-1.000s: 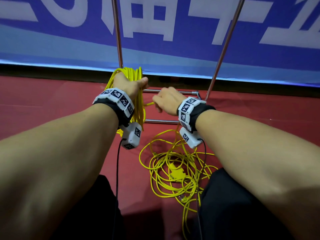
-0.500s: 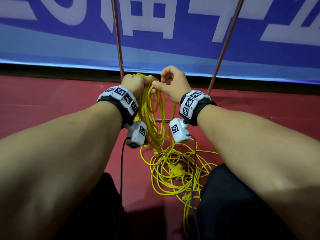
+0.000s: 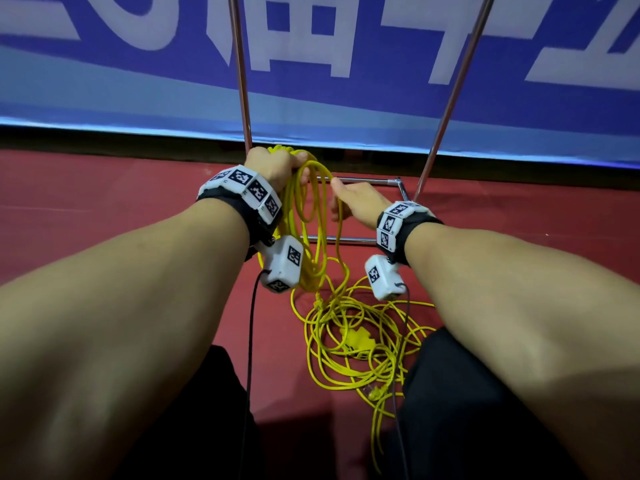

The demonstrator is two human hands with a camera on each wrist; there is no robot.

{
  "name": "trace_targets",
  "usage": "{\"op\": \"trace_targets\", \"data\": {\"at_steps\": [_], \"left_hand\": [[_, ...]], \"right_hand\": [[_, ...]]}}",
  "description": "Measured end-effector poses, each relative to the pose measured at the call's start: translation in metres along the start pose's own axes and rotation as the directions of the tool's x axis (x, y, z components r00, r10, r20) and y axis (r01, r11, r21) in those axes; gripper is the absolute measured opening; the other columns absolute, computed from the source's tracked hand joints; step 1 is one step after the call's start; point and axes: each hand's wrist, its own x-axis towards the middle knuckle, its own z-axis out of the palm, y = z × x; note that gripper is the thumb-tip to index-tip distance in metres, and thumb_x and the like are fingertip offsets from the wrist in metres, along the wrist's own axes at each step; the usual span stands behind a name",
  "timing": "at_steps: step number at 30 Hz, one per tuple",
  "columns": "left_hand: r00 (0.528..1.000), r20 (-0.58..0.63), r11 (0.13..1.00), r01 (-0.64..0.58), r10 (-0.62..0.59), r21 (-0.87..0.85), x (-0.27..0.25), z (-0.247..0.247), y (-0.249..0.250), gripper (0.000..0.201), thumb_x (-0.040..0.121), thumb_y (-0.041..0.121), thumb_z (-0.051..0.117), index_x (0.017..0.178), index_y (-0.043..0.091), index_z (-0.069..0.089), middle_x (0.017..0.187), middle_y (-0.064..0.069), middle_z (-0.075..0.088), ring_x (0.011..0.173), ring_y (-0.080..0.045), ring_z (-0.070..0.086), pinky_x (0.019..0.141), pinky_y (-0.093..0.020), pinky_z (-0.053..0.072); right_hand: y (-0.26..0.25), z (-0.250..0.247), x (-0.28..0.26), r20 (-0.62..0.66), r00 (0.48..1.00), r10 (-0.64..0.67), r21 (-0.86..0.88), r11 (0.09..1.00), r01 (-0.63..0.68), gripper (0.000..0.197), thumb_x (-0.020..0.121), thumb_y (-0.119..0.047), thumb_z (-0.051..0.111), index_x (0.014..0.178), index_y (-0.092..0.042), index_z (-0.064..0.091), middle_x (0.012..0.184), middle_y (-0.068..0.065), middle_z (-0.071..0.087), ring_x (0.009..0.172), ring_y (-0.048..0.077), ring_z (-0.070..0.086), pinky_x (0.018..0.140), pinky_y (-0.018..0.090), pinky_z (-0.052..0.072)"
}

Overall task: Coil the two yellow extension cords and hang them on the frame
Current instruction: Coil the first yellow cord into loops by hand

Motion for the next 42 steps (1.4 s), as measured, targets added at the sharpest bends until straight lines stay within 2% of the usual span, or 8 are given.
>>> {"op": "trace_targets", "data": {"at_steps": [5, 9, 12, 21, 25, 30, 35, 42], "left_hand": [[0.999, 0.034, 0.999, 0.001, 0.001, -0.041, -0.009, 0.002, 0.007, 0.008, 0.089, -0.001, 0.065, 0.084, -0.006, 0.063, 0.053, -0.011, 0.063, 0.042, -0.018, 0.06, 0.049, -0.026, 0.053], [0.997, 0.068, 0.999, 0.021, -0.024, 0.046, -0.014, 0.01, 0.006, 0.007, 0.086, -0.004, 0.06, 0.088, -0.01, 0.061, 0.058, -0.017, 0.066, 0.046, -0.024, 0.064, 0.048, -0.028, 0.054], [0.994, 0.1, 0.984, 0.017, -0.035, 0.178, -0.019, 0.016, 0.001, 0.01, 0.088, 0.001, 0.059, 0.082, -0.006, 0.064, 0.058, -0.015, 0.066, 0.043, -0.021, 0.061, 0.042, -0.022, 0.046], [0.999, -0.022, 0.97, 0.037, -0.033, 0.239, -0.016, 0.024, 0.002, 0.02, 0.088, 0.016, 0.064, 0.074, 0.003, 0.062, 0.061, -0.009, 0.06, 0.044, -0.018, 0.055, 0.047, -0.021, 0.045], [0.998, -0.053, 0.955, -0.022, 0.039, 0.295, -0.011, 0.026, 0.001, 0.026, 0.083, 0.029, 0.071, 0.07, 0.01, 0.058, 0.072, -0.009, 0.062, 0.063, -0.021, 0.056, 0.063, -0.031, 0.049], [0.994, -0.054, 0.939, -0.073, 0.096, 0.336, -0.011, 0.022, 0.003, 0.022, 0.081, 0.028, 0.072, 0.072, 0.011, 0.059, 0.06, -0.004, 0.059, 0.048, -0.017, 0.052, 0.049, -0.022, 0.046], [0.993, 0.051, 0.925, -0.119, 0.108, 0.36, -0.009, 0.016, -0.005, 0.025, 0.084, 0.023, 0.068, 0.067, 0.006, 0.063, 0.057, -0.008, 0.061, 0.037, -0.013, 0.051, 0.042, -0.019, 0.045], [0.956, 0.278, 0.838, -0.076, -0.093, 0.54, -0.007, 0.01, -0.019, 0.023, 0.078, 0.022, 0.08, 0.073, 0.003, 0.068, 0.057, -0.006, 0.066, 0.04, -0.014, 0.056, 0.043, -0.021, 0.046]], "right_hand": [[0.009, -0.013, 0.015, -0.174, 0.966, 0.191, 0.296, 0.946, -0.134, 0.046, 0.104, -0.037, 0.047, 0.065, -0.014, 0.057, 0.045, -0.009, 0.052, 0.039, 0.008, 0.041, 0.059, 0.034, 0.048], [-0.001, -0.021, 0.018, -0.284, 0.959, -0.014, 0.143, 0.988, 0.057, 0.038, 0.082, -0.035, 0.061, 0.048, -0.018, 0.055, 0.044, -0.004, 0.046, 0.046, 0.015, 0.037, 0.053, 0.029, 0.034], [-0.02, -0.012, 0.018, -0.174, 0.964, -0.2, 0.044, 0.977, 0.211, 0.036, 0.075, -0.028, 0.061, 0.042, -0.02, 0.05, 0.046, -0.003, 0.042, 0.05, 0.011, 0.034, 0.054, 0.029, 0.029], [-0.032, -0.001, 0.017, -0.124, 0.963, -0.24, -0.078, 0.97, 0.231, 0.043, 0.078, -0.043, 0.056, 0.054, -0.008, 0.05, 0.056, 0.006, 0.037, 0.057, 0.019, 0.032, 0.061, 0.034, 0.026], [-0.029, 0.003, 0.018, -0.156, 0.975, -0.155, 0.024, 0.987, 0.161, 0.069, 0.071, -0.063, 0.051, 0.065, 0.005, 0.06, 0.059, 0.012, 0.052, 0.057, 0.024, 0.042, 0.061, 0.04, 0.033], [0.008, -0.011, 0.012, -0.071, 0.996, 0.062, 0.012, 0.998, -0.061, 0.075, 0.088, -0.075, 0.039, 0.057, -0.014, 0.07, 0.068, 0.007, 0.073, 0.075, 0.028, 0.071, 0.094, 0.046, 0.05], [0.013, -0.022, 0.012, -0.214, 0.973, 0.091, 0.129, 0.99, -0.064, 0.053, 0.086, -0.049, 0.058, 0.044, -0.018, 0.053, 0.047, 0.001, 0.048, 0.048, 0.022, 0.046, 0.065, 0.039, 0.044], [-0.016, -0.013, -0.002, -0.127, 0.989, -0.071, -0.349, 0.937, 0.022, 0.058, 0.094, -0.05, 0.055, 0.051, -0.018, 0.034, 0.055, 0.004, 0.032, 0.052, 0.02, 0.028, 0.052, 0.033, 0.022]]}}
